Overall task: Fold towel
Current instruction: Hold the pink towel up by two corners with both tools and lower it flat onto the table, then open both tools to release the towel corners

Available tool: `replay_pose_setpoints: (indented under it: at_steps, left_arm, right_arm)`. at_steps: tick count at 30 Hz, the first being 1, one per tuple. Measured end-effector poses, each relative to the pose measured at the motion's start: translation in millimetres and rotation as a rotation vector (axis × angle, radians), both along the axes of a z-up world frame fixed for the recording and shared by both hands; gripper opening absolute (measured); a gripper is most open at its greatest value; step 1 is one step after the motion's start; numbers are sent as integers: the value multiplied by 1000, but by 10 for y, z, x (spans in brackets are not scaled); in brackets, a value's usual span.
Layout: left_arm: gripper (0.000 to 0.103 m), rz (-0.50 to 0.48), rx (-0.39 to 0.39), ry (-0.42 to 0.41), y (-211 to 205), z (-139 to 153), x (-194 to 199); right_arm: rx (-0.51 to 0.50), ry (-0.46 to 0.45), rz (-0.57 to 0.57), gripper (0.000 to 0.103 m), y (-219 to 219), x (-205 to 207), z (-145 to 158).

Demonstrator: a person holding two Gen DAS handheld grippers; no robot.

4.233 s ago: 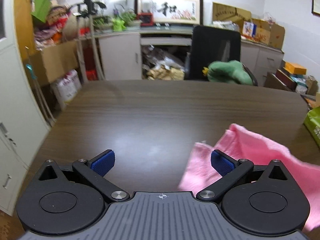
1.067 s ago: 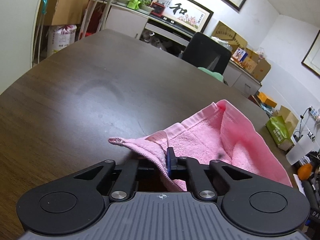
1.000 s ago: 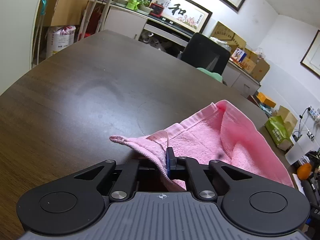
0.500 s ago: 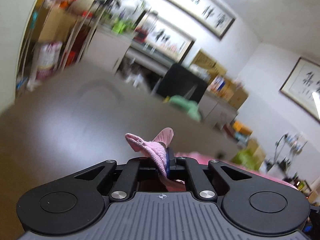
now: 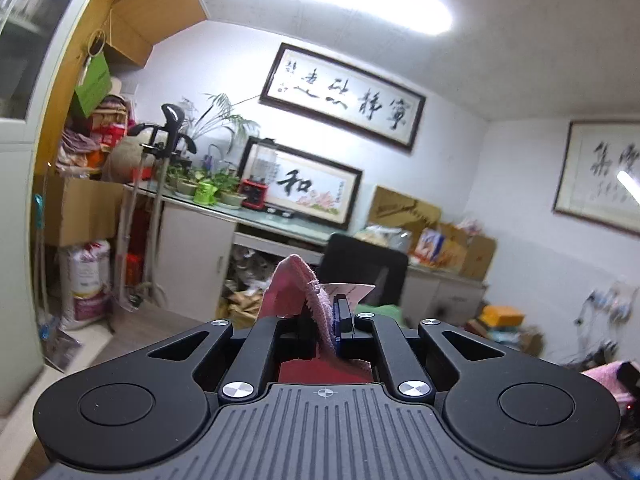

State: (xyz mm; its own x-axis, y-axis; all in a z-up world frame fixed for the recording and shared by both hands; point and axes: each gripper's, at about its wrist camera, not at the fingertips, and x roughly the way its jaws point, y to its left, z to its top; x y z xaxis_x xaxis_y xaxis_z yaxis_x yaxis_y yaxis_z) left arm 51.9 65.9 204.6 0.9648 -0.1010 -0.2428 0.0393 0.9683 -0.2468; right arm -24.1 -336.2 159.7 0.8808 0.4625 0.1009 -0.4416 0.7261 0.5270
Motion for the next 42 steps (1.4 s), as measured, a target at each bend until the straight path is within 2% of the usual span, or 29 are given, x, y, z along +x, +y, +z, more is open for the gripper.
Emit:
replay_pose_setpoints:
  at_steps: [3,7,11,15,17,20,22,24,28,31,33,34,36,38,42]
  left_arm:
    - [8,33,29,55,1,-199,355]
    - [8,66,24,100,50,-255,618]
    - [8,85,34,49,95,-178,577]
    - [9,48,42,-29,134,-211,78]
    - [10,20,44,-27,138,-374,-242]
    - [10,-3,62,-1,118,-702,-622]
    - [11,-19,60,64,85,-1113,-952]
    - [11,-16,36,142,92,-1400,-1094]
    - [12,-45,-34,335,151,-1795,-1194]
    - [25,-55,-38,396,200,-1896,-1271]
    - [38,-61,-34,404,242,-1897,-1351]
    - [41,-68,-29,405,261,-1891,-1402]
    - [62,-78,-18,400,305,-1885,-1533]
    - [66,-88,-1,382,366,-1887,-1682]
    - [66,-87,11,335,465,-1847,-1856]
  right_arm:
    - [-42,50,-21,5,86,318,-94]
    - [-68,90,-26,5,226,780,-127]
    - [-61,58,-26,5,340,944,-22]
    - [-64,33,-8,6,314,690,-95]
    - [-57,53,17,6,261,510,-234]
    - [-70,106,49,6,197,165,-595]
    - [-79,177,63,6,178,-85,-893]
    - [-67,257,75,6,147,-280,-1188]
    - [-9,406,96,10,75,-505,-1607]
    - [25,498,91,20,18,-682,-1781]
    - [21,511,78,30,-6,-762,-1783]
    - [4,493,57,39,-36,-884,-1729]
    - [-16,468,12,47,-96,-1028,-1633]
    - [-32,439,-16,47,-147,-1143,-1538]
    - [-64,431,-4,47,-144,-1188,-1473]
